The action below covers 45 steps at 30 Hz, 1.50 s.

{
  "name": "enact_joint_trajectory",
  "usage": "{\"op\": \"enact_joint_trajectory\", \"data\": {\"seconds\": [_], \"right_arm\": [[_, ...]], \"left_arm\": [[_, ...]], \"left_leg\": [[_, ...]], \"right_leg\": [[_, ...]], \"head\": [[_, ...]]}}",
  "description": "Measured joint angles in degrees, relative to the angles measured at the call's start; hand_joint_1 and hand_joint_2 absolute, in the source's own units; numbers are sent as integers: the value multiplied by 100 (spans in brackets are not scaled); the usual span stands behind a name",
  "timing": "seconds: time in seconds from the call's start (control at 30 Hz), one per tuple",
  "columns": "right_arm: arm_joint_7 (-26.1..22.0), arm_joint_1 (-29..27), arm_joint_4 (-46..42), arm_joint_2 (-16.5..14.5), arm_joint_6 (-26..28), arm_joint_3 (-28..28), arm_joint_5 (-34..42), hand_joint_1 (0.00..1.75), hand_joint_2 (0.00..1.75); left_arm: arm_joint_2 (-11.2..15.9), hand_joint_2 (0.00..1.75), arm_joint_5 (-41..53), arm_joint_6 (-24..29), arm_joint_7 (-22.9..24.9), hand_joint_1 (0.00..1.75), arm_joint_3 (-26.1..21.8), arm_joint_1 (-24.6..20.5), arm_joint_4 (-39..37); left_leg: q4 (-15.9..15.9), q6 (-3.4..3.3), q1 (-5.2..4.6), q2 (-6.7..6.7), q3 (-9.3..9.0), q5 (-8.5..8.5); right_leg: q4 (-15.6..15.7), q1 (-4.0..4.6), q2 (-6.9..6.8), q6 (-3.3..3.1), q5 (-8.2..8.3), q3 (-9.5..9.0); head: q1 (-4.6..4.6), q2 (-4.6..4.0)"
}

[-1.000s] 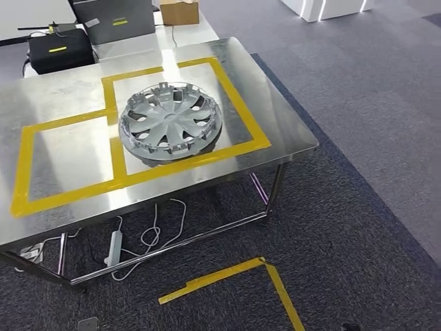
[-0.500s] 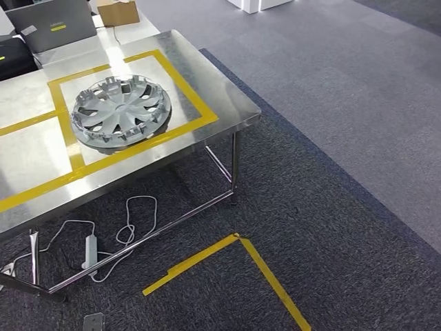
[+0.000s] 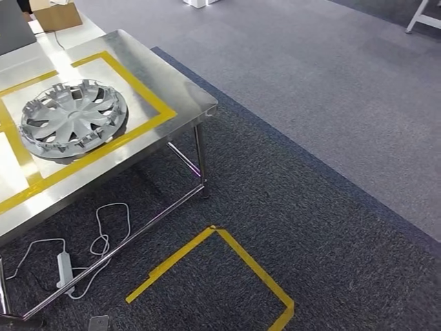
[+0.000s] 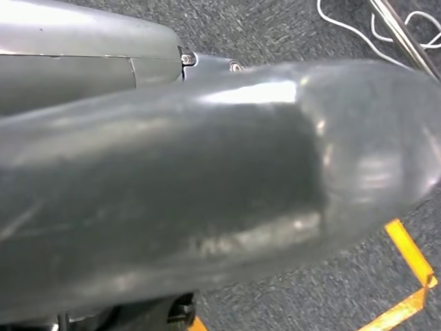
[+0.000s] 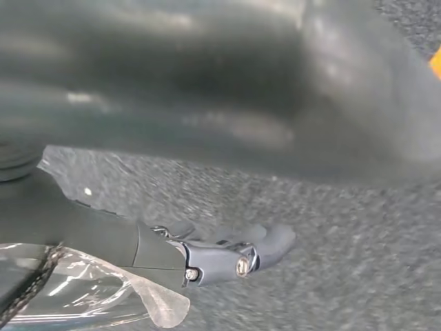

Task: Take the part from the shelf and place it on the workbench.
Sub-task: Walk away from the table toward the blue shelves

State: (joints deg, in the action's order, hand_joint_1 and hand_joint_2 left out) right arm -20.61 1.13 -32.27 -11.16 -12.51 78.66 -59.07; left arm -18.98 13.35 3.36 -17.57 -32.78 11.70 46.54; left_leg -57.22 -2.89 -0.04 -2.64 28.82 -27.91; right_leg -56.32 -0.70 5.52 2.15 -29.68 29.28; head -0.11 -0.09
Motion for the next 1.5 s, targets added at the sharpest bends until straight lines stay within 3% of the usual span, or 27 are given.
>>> {"op": "enact_joint_trajectory", "data": {"seconds": [0.03, 0.1, 0.17, 0.2, 0.23, 0.3, 0.37, 0.4, 0.47, 0.53, 0.63, 0.7, 0.73, 0.77, 0.83, 0.9, 0.97, 1.0, 1.07, 1.13, 1.2, 1.23, 1.27, 1.33, 1.37, 1.43, 1.5], "right_arm": [[40, -4, -71, -37, -39, 32, 14, 0, 0], [155, 9, -305, -170, -206, 100, 42, 0, 0], [257, 10, -591, -321, -362, 164, 51, 0, 0], [291, -6, -713, -383, -395, 194, 49, 0, 0], [321, -26, -815, -441, -409, 220, 46, 0, 0], [373, -43, -999, -542, -345, 271, 17, 0, 0], [383, -31, -1110, -638, -173, 292, -45, 0, 0], [373, -34, -1133, -679, -91, 292, -81, 0, 0], [354, -84, -1160, -725, -22, 284, -133, 0, 0], [347, -139, -1182, -768, -37, 266, -155, 0, 0], [339, -187, -1221, -826, -56, 146, -16, 0, 0], [377, -273, -1252, -839, -8, -39, 224, 0, 0], [409, -333, -1263, -842, 30, -148, 349, 0, 0], [436, -395, -1274, -845, 68, -261, 458, 0, 0], [468, -479, -1290, -864, 115, -474, 599, 0, 0], [477, -508, -1303, -882, 127, -639, 650, 0, 0], [499, -553, -1314, -885, 129, -750, 730, 0, 0], [527, -591, -1324, -883, 131, -800, 819, 0, 0], [652, -681, -1368, -877, 158, -962, 1156, 0, 0], [889, -810, -1469, -868, 253, -1285, 1720, 0, 0], [1172, -1027, -1636, -863, 406, -1771, 2361, 0, 0], [1297, -1157, -1736, -863, 487, -2035, 2636, 0, 0], [1403, -1284, -1837, -864, 557, -2289, 2856, 0, 0], [1556, -1479, -2029, -872, 658, -2739, 3150, 0, 0], [1605, -1550, -2121, -880, 694, -2944, 3246, 0, 0], [1662, -1662, -2279, -897, 743, -3288, 3369, 0, 0], [1683, -1745, -2372, -901, 762, -3469, 3415, 0, 0]], "left_arm": [[-1, 0, 29, 45, 22, 0, -2, -15, -3], [0, 0, 108, 130, 62, 0, -7, -30, -15], [1, 0, 168, 171, 83, 0, -13, -28, -28], [1, 0, 180, 183, 85, 0, -14, -29, -32], [1, 0, 184, 191, 90, 0, -10, -30, -34], [2, 0, 182, 223, 116, 0, -2, -32, -36], [7, 0, 110, 286, 178, 0, 9, -27, -32], [10, 0, 26, 333, 229, 0, 27, -19, -16], [7, 0, -191, 441, 342, 0, 115, 32, 81], [-3, 0, -363, 534, 455, 0, 241, 127, 222], [-36, 0, -583, 651, 676, 0, 403, 324, 427], [-65, 0, -745, 724, 815, 0, 524, 461, 577], [-77, 0, -804, 751, 859, 0, 578, 513, 648], [-87, 0, -839, 769, 884, 0, 623, 555, 715], [-95, 0, -873, 788, 906, 0, 681, 612, 824], [-100, 0, -884, 793, 913, 0, 711, 641, 897], [-111, 0, -891, 789, 914, 0, 737, 649, 956], [-118, 0, -894, 778, 911, 0, 748, 648, 981], [-132, 0, -918, 766, 877, 0, 757, 651, 1016], [-138, 0, -952, 749, 804, 0, 739, 660, 1023], [-139, 0, -929, 656, 723, 0, 663, 649, 1020], [-139, 0, -898, 583, 692, 0, 601, 630, 1017], [-140, 0, -871, 509, 666, 0, 535, 606, 1014], [-138, 0, -844, 371, 618, 0, 419, 563, 1007], [-135, 0, -846, 294, 585, 0, 371, 547, 1003], [-128, 0, -869, 133, 517, 0, 294, 511, 997], [-126, 0, -898, 36, 483, 0, 263, 485, 994]], "left_leg": [[109, -12, 18, 73, -27, -1], [214, -18, 33, 231, -28, 4], [212, -14, 28, 405, 4, 12], [207, -9, 28, 489, 11, 12], [202, -1, 30, 566, 14, 11], [164, 44, 32, 704, 12, -4], [96, 128, 11, 808, 24, -38], [74, 168, 1, 850, 26, -43], [60, 238, 12, 902, 23, -47], [-83, 307, 39, 739, 65, -201], [-1017, 339, 50, 383, 411, -807], [-1514, 310, 47, 329, 585, -959], [-1458, 281, 42, 317, 545, -856], [-1195, 240, 34, 283, 419, -661], [-447, 127, 17, 55, 92, -267], [-18, 58, 0, -134, -66, -137], [65, 48, -12, -88, -73, -132], [98, 43, -6, -27, -76, -102], [165, 19, 11, 104, -74, -40], [172, 5, 6, 267, -43, -21], [159, 7, 2, 445, -11, -19], [150, 11, 5, 524, -1, -21], [137, 23, 10, 600, 5, -25], [93, 79, 9, 734, 13, -51], [64, 121, 1, 794, 15, -70], [26, 201, -17, 886, 12, -86], [24, 241, -5, 944, -4, -77]], "right_leg": [[-130, 5, -119, 19, -88, 105], [-757, 3, -412, 64, -411, 466], [-1455, -17, -506, 124, -647, 804], [-1559, -26, -523, 150, -621, 843], [-1430, -37, -547, 169, -496, 765], [-667, -54, -739, 197, -148, 347], [-74, -46, -911, 135, 31, 22], [10, -31, -939, 82, 36, -6], [-4, -14, -833, -28, 67, 49], [5, -21, -747, -107, 107, 63], [5, -10, -561, -201, 178, 113], [2, 19, -410, -221, 209, 148], [1, 34, -338, -221, 218, 152], [0, 49, -266, -219, 228, 151], [-8, 70, -133, -208, 250, 165], [-26, 62, -5, -163, 289, 227], [-28, 35, 102, -87, 336, 308], [-52, 28, 58, -60, 331, 348], [-330, 33, -205, -14, 134, 512], [-1018, 22, -457, 31, -267, 814], [-1584, -5, -512, 80, -493, 1028], [-1584, -20, -531, 101, -455, 985], [-1352, -37, -570, 120, -326, 820], [-582, -58, -758, 145, -52, 336], [-287, -58, -836, 120, 24, 158], [-97, -34, -874, 27, 35, 85], [-101, -20, -797, -44, 58, 136]], "head": [[18, 0], [53, 0], [64, 0], [63, 0], [63, 0], [64, 0], [49, 0], [37, 0], [17, 0], [15, 0], [9, 0], [7, 0], [8, 0], [10, 0], [14, 0], [10, 0], [5, 1], [6, 1], [35, 1], [60, 0], [61, 0], [62, 0], [62, 0], [63, 1], [54, 1], [24, 1], [5, 1]]}}
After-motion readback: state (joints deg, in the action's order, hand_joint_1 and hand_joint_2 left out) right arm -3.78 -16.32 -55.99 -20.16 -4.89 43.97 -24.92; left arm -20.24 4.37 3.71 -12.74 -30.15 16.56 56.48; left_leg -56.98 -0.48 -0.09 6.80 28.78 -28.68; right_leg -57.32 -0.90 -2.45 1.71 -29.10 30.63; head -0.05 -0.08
